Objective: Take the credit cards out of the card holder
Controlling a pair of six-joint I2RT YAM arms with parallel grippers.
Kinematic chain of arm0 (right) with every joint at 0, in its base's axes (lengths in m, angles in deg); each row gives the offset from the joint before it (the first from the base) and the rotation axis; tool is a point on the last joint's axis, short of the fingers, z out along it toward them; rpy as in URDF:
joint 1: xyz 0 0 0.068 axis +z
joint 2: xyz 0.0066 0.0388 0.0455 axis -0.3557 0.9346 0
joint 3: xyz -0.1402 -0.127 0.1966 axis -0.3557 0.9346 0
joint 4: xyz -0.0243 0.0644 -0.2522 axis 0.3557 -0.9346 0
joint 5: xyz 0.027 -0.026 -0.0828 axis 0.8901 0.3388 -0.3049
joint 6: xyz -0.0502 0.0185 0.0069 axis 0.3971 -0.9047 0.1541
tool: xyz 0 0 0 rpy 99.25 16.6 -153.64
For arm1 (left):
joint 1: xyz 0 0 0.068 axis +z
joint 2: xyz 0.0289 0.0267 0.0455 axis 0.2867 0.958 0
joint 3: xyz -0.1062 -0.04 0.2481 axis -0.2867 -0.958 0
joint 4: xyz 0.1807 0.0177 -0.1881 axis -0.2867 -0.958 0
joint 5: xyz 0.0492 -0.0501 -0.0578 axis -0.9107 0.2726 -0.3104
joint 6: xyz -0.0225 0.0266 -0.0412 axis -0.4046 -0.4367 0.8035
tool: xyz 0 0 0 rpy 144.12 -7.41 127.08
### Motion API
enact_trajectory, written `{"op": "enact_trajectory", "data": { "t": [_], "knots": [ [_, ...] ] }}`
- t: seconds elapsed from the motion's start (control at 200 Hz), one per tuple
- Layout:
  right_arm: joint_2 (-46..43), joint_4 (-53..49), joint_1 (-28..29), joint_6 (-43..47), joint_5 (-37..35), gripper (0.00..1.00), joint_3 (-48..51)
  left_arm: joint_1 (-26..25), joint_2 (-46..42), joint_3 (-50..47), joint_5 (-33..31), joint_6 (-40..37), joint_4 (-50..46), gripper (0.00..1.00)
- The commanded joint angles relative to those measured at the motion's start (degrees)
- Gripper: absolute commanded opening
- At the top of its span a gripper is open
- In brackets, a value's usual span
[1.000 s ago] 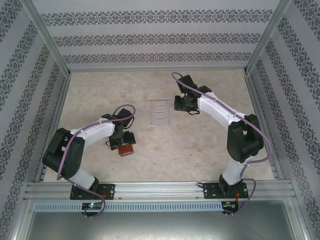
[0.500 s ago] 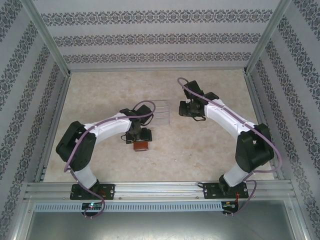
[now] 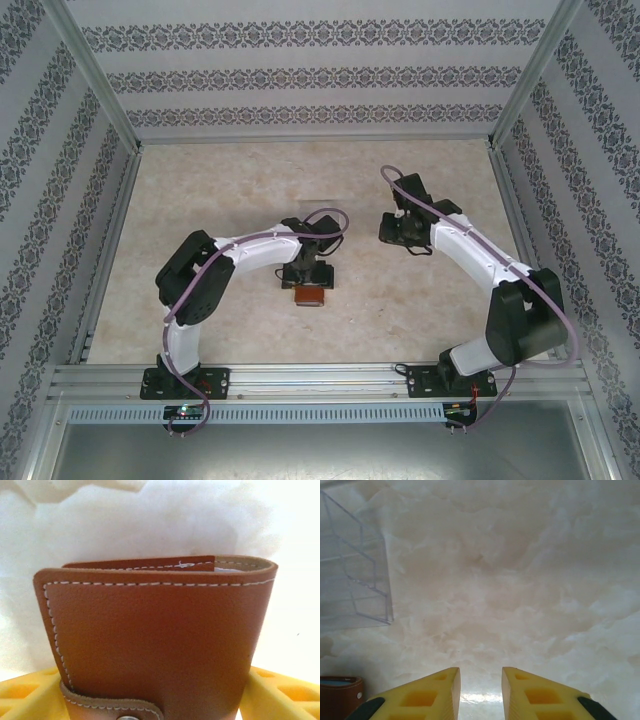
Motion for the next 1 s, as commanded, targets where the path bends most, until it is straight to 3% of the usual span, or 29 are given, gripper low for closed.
{"op": "enact_trajectory", "data": {
  "t": [0.0, 0.34, 0.724, 0.994],
  "knots": [
    [-1.91, 1.06, -0.85, 0.98, 1.44, 0.29, 1.91, -0.87, 0.77, 2.38, -0.04, 0.75, -4.2, 0.81],
    [-3.74, 1.68, -0.82, 0.14, 4.07, 0.29, 3.99, -0.92, -2.33, 4.16, -2.22, -0.02, -8.06, 0.85],
    [-4.29, 1.95, 1.09, -1.21, 6.18, 0.29, 4.26, -0.93, -4.0, 4.46, -1.53, -0.89, -9.26, 0.56],
    [-5.12, 2.39, 2.03, -2.25, 6.17, 0.29, 4.93, -0.93, -1.39, 5.47, -1.58, -1.85, -9.48, 0.45]
  ]
}}
